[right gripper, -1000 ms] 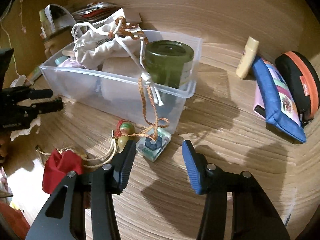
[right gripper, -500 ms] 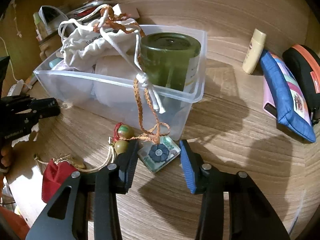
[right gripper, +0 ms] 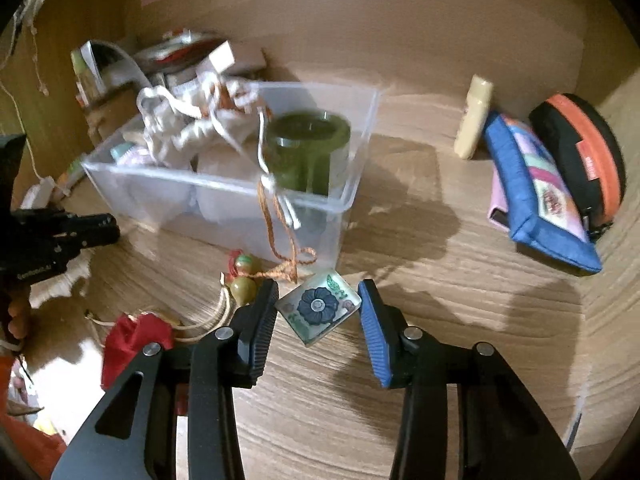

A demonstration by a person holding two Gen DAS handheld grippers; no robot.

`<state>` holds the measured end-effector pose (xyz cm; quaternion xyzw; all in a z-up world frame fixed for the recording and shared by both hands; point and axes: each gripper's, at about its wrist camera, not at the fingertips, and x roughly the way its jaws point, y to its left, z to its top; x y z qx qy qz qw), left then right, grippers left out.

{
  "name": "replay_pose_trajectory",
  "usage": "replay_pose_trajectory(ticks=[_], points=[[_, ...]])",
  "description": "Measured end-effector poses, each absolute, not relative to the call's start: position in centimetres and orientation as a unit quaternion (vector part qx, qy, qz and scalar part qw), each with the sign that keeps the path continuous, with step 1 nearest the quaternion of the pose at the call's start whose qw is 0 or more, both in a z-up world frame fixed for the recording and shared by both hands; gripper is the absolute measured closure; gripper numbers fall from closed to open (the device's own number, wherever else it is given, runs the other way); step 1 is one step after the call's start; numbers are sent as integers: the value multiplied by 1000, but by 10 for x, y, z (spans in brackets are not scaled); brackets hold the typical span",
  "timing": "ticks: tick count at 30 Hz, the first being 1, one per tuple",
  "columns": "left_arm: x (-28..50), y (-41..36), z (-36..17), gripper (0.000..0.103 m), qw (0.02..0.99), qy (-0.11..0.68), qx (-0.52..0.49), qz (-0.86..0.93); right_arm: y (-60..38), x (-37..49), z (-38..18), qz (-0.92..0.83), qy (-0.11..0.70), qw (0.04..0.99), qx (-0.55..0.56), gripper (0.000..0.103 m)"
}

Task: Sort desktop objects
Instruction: 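Grasp the green flower-print card with the right gripper, then grasp the black hair clip with the left gripper, then carry the flower card and black hair clip into the clear box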

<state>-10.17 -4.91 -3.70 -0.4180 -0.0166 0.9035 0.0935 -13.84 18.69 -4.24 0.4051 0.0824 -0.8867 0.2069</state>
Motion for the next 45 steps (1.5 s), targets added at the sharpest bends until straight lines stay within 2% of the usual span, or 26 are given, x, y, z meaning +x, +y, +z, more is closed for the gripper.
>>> replay_pose_trajectory(ticks=[11,18,45], points=[[-100,-42,6,83,112,-29,-353,928,173,-117,17,-914,97,222,324,65],[-108,-40,23,83,120,-33,-330,936,163,-122,28,-918,106,235,302,65],[-164,-18,3,83,149,11,-359,921,104,-168,0,-895,143,268,326,65]])
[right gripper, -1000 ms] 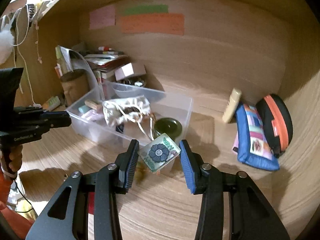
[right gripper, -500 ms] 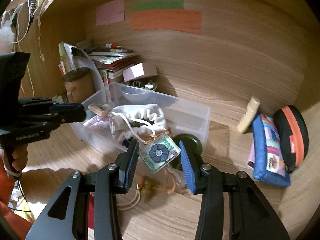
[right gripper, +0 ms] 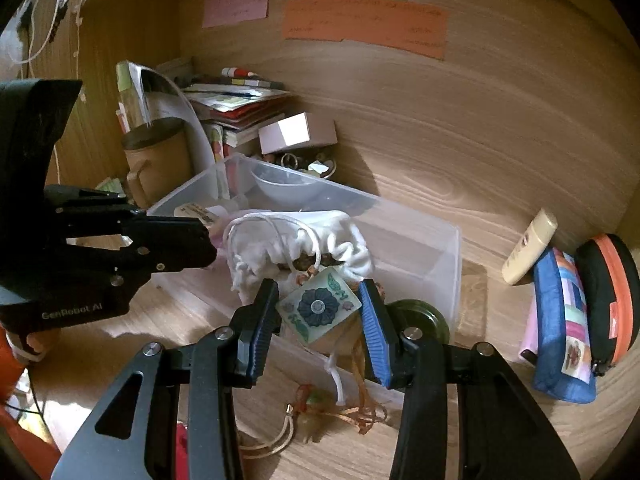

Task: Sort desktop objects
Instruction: 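Carry the flower card and black hair clip into the clear box, then open both grippers to release the card and clip in the box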

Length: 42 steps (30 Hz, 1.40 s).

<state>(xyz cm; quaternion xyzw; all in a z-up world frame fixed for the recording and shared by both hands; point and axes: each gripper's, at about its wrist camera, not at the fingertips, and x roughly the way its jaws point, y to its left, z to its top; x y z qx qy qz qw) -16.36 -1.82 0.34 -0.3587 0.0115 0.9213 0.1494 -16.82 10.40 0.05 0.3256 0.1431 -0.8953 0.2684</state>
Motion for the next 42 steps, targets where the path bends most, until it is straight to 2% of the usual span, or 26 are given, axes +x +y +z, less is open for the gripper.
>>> replay_pose_trajectory(ticks=[10,14,17,18,20,22,23,25,29,31,32,39,42], points=[[-163,-16,2,83,147,11,-363,920,100,-165,-3,-900,158,251,318,64],[-158,-14,7,83,149,13,-354,923,103,-161,2,-904,155,252,310,56],[-152,-14,11,79,146,13,-349,926,105,-156,6,-907,154,249,303,55],[-149,-14,13,76,145,12,-346,927,107,-154,7,-908,154,246,302,53],[-145,-15,16,72,143,12,-342,929,112,-150,10,-912,152,238,298,40],[-139,-15,20,69,140,11,-337,931,117,-146,12,-917,149,229,290,35],[-137,-15,22,68,140,12,-334,932,120,-144,13,-920,147,224,286,34],[-131,-14,25,57,135,15,-328,935,126,-141,16,-923,143,219,283,32],[-119,-9,30,44,125,24,-316,940,137,-134,20,-928,136,206,278,26],[-113,-8,31,22,114,27,-311,943,141,-130,20,-930,135,200,277,26],[-110,-7,31,18,110,28,-307,945,144,-129,20,-930,134,199,277,25],[-98,2,27,11,112,31,-321,940,161,-121,16,-931,124,189,286,22],[-94,6,21,11,115,28,-335,935,169,-117,15,-932,119,186,288,22]])
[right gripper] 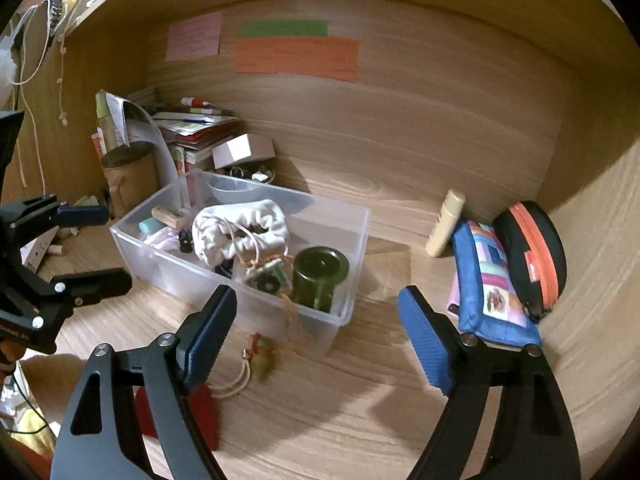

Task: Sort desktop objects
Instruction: 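Open both grippers to release the card and clip in the box, then grasp the red velvet pouch with the left gripper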

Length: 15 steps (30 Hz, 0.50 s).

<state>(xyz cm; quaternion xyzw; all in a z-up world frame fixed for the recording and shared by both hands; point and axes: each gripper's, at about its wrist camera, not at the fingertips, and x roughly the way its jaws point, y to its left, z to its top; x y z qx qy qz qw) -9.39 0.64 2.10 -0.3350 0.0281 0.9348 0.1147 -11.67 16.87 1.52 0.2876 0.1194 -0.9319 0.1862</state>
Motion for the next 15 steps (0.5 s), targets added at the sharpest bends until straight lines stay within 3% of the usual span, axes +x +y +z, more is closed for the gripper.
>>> replay_pose_trajectory(ticks=[15], points=[[-87,59,-34,11,176,56,-427,885,200,-113,-13,-921,92,172,338,20]])
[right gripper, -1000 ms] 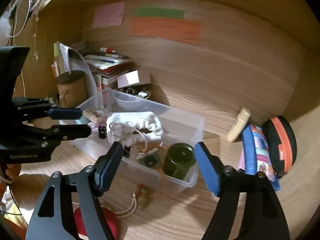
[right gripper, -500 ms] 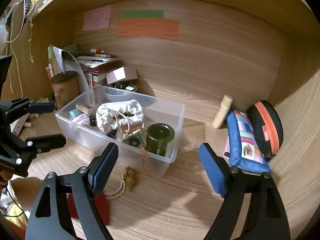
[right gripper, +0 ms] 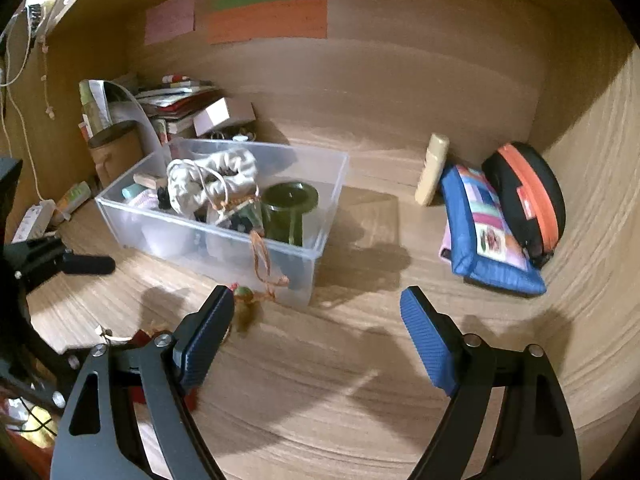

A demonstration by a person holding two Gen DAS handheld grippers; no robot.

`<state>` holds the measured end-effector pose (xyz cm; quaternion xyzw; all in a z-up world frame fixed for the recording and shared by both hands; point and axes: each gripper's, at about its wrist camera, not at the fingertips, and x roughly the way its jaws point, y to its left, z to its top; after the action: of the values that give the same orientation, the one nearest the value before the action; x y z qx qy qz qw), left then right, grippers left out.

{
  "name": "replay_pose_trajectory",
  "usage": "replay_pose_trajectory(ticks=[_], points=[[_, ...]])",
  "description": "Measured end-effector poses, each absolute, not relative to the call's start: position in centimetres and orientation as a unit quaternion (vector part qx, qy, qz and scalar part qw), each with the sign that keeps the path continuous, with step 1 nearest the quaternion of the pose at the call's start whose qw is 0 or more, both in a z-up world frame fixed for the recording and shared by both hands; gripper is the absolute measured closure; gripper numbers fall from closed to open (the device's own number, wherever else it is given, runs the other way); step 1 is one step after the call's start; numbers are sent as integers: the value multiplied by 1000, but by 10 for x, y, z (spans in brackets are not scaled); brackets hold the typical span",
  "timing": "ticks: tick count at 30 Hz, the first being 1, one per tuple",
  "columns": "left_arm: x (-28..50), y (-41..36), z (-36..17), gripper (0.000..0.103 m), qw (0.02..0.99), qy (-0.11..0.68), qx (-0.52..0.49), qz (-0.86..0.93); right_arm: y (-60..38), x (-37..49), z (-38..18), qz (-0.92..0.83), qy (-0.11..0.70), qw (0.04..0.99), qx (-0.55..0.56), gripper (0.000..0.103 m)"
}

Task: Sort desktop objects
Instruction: 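Grasp the red velvet pouch with the left gripper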

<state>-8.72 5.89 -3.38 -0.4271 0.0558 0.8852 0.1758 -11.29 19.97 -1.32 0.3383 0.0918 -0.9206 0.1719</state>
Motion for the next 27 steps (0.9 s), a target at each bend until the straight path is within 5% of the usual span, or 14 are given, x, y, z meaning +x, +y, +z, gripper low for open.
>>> replay_pose_trajectory(ticks=[9,12,19,21,23,27], points=[[-96,84,-57,11,182,95,-457,865,204,-115,-36,-904,86,181,377,20],[-96,85,-59,23,192,90,-458,863,199,-122,-43,-894,79,197,395,20],[-90,78,-51,69,198,85,-444,870,182,-138,-55,-875,65,230,421,21],[-89,70,-50,75,194,77,-443,872,177,-141,-56,-870,61,243,424,23],[-89,61,-48,76,183,69,-442,875,170,-144,-58,-866,66,250,428,39],[-87,40,-44,77,170,42,-435,884,158,-151,-64,-857,73,256,440,51]])
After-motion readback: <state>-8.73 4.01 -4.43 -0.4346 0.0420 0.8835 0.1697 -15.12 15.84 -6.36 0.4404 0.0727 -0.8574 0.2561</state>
